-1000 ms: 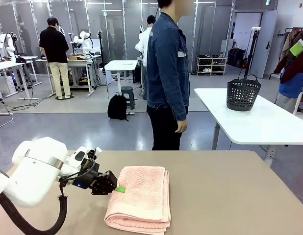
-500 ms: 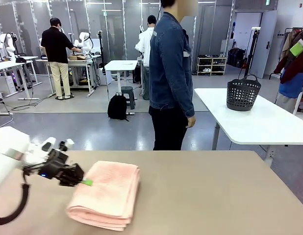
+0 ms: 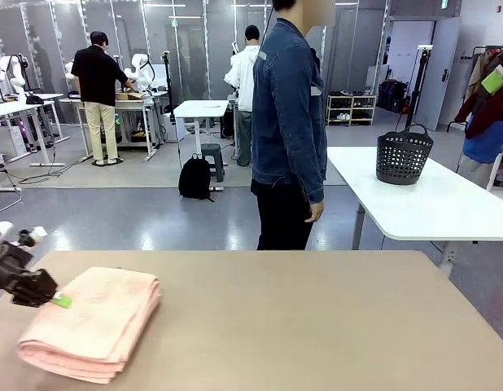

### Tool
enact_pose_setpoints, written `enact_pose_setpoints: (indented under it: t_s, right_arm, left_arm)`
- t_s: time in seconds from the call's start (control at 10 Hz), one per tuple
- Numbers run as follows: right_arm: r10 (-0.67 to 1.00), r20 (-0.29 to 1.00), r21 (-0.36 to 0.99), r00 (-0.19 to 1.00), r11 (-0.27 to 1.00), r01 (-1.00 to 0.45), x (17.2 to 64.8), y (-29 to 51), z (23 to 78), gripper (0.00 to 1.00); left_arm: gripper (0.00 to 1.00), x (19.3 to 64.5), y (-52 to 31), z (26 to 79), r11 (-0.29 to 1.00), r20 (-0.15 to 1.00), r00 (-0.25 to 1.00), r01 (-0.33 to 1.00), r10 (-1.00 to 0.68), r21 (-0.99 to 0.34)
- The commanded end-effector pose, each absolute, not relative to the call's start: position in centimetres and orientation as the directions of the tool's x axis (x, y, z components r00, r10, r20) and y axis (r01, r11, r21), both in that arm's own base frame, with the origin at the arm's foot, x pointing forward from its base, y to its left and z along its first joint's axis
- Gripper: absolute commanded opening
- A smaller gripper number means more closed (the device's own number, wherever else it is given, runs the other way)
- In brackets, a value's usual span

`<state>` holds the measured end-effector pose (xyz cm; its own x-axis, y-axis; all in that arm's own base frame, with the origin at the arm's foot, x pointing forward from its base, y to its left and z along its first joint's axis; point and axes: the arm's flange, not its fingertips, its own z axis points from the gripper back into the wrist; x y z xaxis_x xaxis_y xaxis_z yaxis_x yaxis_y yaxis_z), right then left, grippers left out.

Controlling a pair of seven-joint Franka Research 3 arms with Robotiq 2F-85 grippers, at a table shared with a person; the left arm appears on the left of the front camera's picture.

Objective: Fold the towel.
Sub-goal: Pick up the 100 cm Hotel Towel and place it on the left side of the table.

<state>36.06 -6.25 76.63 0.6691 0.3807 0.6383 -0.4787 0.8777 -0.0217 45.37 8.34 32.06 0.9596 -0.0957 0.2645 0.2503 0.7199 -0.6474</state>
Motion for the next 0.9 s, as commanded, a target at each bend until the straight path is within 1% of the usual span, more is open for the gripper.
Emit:
enact_pose_setpoints:
  t_s: [0.0, 0.2, 0.4, 0.5, 0.8]
  right_arm:
    - [0.392, 0.635, -0.033, 0.666, 0.874, -0.484, 36.2, -6.3, 76.6, 1.0]
    - [0.392, 0.635, -0.033, 0.666, 0.874, -0.484, 36.2, -6.3, 76.6, 1.0]
    - [0.392, 0.635, -0.033, 0.666, 0.874, -0.484, 36.2, -6.3, 76.6, 1.0]
    - [0.392, 0.635, -0.033, 0.666, 0.874, -0.484, 36.2, -6.3, 76.6, 1.0]
    - [0.392, 0.635, -0.033, 0.666, 0.874, -0.484, 36.2, -6.3, 76.6, 1.0]
  left_arm:
    - [0.0, 45.9, 12.0, 33.1, 0.724, 0.285, 0.956, 0.246, -0.072, -0.644]
    - [0.0, 45.4, 15.9, 33.6, 0.775, 0.3, 0.953, 0.214, -0.033, -0.594]
    - [0.0, 45.6, 16.4, 33.9, 0.806, 0.321, 0.947, 0.211, -0.028, -0.552]
    - [0.26, 45.7, 16.3, 33.9, 0.823, 0.323, 0.946, 0.197, -0.017, -0.533]
    - [0.77, 45.3, 15.7, 34.8, 0.838, 0.354, 0.935, 0.197, -0.005, -0.508]
